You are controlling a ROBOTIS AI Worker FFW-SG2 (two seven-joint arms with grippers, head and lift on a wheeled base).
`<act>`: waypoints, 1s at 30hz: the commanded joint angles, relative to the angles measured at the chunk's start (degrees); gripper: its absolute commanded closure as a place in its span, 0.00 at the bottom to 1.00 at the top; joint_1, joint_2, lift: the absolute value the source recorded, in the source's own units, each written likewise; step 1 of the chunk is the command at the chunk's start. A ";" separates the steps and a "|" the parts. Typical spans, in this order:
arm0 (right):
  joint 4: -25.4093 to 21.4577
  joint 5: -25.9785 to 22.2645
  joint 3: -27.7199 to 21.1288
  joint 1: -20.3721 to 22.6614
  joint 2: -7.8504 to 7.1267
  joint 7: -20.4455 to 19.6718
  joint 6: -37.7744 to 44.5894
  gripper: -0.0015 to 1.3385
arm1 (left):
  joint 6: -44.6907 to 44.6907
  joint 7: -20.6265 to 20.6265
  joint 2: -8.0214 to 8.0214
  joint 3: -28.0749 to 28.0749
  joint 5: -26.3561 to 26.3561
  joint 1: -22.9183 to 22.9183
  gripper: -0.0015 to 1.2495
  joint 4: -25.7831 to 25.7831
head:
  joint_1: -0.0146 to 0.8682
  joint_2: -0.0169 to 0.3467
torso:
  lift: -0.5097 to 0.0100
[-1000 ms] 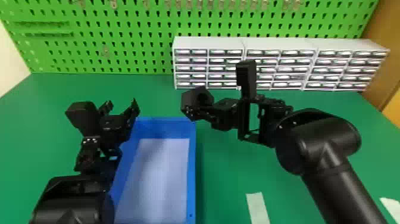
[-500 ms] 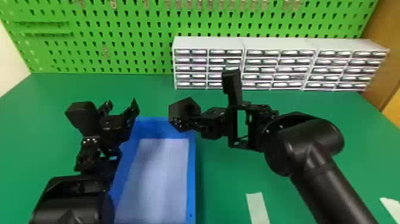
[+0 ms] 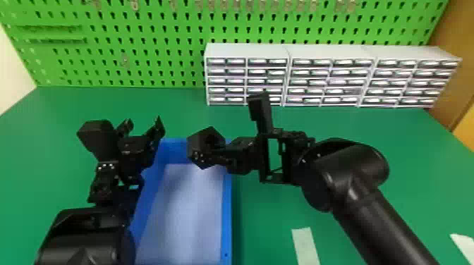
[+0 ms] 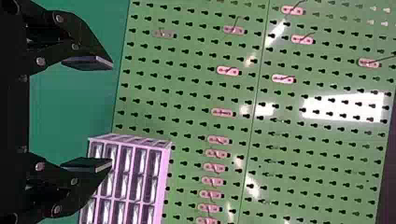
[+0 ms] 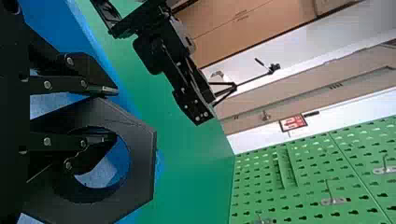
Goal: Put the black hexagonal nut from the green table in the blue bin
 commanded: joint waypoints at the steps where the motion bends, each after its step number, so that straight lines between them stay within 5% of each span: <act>1: 1.18 -0.50 1.33 -0.51 0.13 0.26 -0.66 0.84 | 0.00 0.00 -0.15 0.08 0.00 0.00 0.41 0.00 | 0.79 0.19 | 0.79; 14: 1.88 -1.38 1.94 -0.51 0.13 0.52 -1.53 0.83 | 0.00 0.00 -0.15 0.08 0.00 0.00 0.41 0.00 | 0.79 0.19 | 0.79; 22: 1.97 -1.30 2.03 -0.42 0.13 0.88 -1.71 0.35 | 0.00 0.00 -0.15 0.08 0.00 0.00 0.41 0.00 | 0.79 0.19 | 0.79; 30: 1.97 -1.12 0.97 -0.16 0.13 1.14 -1.71 0.19 | 0.00 0.00 -0.15 0.08 0.00 0.00 0.41 0.00 | 0.79 0.19 | 0.79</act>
